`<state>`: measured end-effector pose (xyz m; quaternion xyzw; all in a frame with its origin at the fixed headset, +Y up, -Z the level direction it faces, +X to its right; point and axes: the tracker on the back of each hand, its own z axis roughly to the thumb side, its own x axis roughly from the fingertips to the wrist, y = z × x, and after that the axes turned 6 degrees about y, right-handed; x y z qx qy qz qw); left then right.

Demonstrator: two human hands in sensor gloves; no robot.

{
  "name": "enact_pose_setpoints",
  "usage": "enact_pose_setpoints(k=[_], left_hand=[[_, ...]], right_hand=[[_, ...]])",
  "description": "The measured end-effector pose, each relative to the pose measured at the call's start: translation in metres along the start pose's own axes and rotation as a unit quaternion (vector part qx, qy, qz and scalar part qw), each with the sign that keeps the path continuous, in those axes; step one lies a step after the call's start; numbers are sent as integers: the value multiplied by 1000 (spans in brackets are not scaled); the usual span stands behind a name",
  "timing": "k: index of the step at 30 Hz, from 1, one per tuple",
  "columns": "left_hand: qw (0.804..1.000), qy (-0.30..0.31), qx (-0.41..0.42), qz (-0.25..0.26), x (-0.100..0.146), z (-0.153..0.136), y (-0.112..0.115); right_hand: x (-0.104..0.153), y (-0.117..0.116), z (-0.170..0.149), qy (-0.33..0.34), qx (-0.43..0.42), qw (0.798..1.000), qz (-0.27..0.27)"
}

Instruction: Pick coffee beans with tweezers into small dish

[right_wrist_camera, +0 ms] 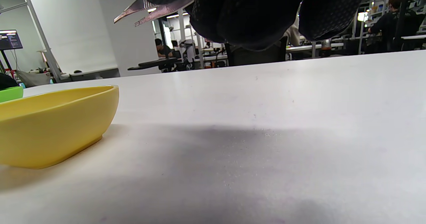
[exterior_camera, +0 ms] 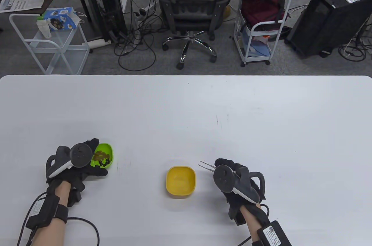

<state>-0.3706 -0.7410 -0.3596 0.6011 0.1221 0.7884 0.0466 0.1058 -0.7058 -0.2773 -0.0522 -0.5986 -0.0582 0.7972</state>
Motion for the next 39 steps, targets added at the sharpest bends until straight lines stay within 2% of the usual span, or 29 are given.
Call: enact_pose_setpoints(k=[6, 12, 17, 23, 29, 39], left_hand=[[1000, 6, 3, -4, -1, -1, 1], [1000, 9, -6, 21, 4, 6, 0], [999, 17, 28, 42, 10, 18, -7], [997, 44, 19, 61, 18, 49, -16], [993, 100, 7, 66, 24, 94, -23], [986, 151, -2, 77, 34, 148, -19]], right_hand=[[0, 0, 0, -2, -1, 1000, 0], [0, 1, -1, 4, -7, 1000, -4], [0, 3, 0, 9, -15, 1000, -15], [-1, 2, -2, 10, -24, 1000, -16], [0, 1, -3, 5, -23, 1000, -15], [-1, 1, -7, 0, -41, 999, -14]])
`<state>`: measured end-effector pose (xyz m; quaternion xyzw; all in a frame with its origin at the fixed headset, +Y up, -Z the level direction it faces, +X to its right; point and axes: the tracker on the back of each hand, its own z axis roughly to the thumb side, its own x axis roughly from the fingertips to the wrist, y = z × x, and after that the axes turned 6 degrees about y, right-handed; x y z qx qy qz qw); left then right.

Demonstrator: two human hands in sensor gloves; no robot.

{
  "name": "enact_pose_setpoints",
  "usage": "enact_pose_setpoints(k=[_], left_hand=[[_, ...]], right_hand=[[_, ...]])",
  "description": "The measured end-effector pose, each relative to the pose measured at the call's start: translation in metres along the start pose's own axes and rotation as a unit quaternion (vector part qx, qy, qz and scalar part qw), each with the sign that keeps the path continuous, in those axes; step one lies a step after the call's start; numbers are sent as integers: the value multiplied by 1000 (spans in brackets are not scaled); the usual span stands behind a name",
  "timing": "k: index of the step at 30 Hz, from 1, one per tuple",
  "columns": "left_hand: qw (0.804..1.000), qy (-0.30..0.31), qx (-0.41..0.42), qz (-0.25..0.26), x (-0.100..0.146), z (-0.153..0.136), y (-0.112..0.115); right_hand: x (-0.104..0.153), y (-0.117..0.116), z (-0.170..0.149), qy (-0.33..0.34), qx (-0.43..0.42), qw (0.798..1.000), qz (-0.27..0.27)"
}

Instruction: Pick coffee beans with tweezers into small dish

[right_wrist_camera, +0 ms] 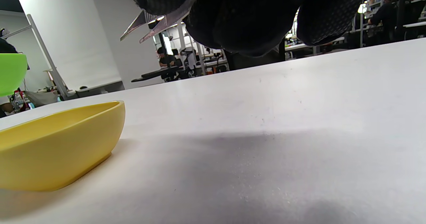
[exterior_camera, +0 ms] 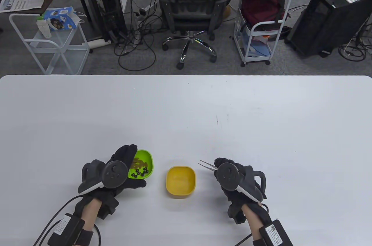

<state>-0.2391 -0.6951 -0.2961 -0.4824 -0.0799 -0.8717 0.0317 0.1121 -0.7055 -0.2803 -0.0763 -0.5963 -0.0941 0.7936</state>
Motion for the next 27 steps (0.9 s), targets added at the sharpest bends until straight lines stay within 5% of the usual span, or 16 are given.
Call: enact_pose_setpoints(k=[18, 27], left_hand=[[997, 49, -63, 8, 19, 34, 15], [996, 57, -72, 3, 17, 37, 16]], right_hand=[[3, 1, 2, 5, 14, 1000, -21], [4, 19, 34, 96, 13, 988, -117]])
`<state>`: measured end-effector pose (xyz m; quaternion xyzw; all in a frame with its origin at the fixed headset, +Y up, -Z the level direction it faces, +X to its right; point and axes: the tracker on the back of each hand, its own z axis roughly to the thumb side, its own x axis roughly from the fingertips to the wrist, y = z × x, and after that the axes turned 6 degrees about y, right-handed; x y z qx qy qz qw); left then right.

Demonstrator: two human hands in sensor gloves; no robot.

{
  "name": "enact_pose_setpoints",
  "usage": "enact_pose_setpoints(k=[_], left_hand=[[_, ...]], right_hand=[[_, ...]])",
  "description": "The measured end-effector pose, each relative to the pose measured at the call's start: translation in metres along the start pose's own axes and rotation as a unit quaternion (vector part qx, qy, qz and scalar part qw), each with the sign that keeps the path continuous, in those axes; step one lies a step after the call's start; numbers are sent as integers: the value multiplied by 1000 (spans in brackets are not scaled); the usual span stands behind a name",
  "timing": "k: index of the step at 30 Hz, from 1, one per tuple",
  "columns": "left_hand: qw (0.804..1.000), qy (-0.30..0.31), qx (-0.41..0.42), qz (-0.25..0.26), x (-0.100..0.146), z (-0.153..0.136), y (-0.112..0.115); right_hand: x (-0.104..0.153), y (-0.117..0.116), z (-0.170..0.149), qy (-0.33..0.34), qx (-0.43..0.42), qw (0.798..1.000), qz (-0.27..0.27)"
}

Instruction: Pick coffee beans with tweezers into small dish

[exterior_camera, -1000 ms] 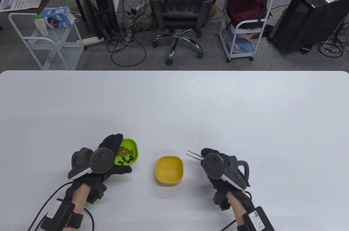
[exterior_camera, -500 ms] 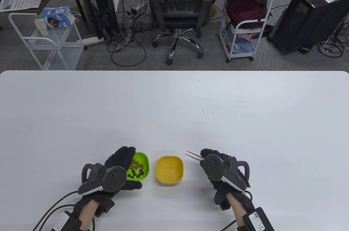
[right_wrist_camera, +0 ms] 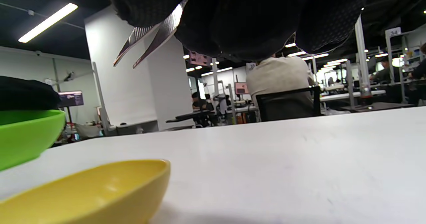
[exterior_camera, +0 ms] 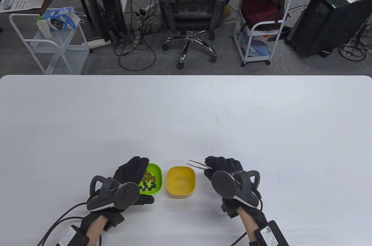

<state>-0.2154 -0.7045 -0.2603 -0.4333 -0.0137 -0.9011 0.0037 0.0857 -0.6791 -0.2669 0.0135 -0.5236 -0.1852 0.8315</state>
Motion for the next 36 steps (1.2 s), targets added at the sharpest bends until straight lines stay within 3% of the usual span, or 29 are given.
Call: enact_pose_setpoints(k=[15, 18, 36], left_hand=[[1000, 1, -14, 13, 2, 3, -3], [1000, 4, -11, 13, 1, 5, -2], [999, 6, -27, 22, 2, 12, -4]], right_hand=[[-28, -6, 88, 104, 65, 992, 13], [-27, -9, 93, 118, 50, 992, -16], [-20, -17, 103, 141, 129, 982, 6]])
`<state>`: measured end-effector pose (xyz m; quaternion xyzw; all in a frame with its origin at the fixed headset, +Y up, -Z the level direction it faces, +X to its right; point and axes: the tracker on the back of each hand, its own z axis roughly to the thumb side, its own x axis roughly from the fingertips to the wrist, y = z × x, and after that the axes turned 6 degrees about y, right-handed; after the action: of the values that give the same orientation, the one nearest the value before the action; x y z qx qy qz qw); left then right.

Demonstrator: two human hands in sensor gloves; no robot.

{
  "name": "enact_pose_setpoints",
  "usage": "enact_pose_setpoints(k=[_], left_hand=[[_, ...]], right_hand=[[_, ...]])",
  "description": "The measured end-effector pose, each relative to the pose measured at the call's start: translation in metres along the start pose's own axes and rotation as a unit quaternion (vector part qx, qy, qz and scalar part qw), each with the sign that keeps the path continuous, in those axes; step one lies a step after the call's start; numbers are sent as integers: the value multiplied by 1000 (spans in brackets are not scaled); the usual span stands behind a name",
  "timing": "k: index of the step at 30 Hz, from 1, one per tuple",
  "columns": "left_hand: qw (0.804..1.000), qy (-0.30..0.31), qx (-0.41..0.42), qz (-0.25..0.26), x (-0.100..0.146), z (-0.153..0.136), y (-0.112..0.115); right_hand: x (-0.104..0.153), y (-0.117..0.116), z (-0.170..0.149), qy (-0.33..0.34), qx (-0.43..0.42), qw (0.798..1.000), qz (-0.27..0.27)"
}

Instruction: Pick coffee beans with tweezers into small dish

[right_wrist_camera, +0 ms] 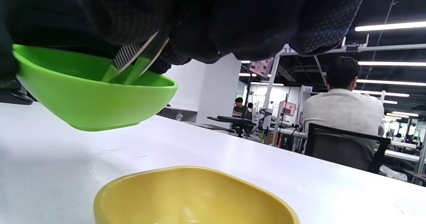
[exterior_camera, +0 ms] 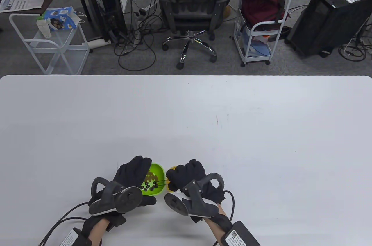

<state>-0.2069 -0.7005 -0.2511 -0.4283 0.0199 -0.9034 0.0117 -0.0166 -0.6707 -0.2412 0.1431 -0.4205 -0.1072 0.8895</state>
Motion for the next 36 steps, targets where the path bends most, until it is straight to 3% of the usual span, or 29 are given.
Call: enact_pose_setpoints(k=[26, 36], left_hand=[[1000, 18, -13, -1, -2, 6, -1], [999, 19, -29, 2, -1, 8, -2]], right_hand=[[-4, -6, 17, 24, 95, 995, 24], [-2, -1, 7, -1, 41, 999, 27]])
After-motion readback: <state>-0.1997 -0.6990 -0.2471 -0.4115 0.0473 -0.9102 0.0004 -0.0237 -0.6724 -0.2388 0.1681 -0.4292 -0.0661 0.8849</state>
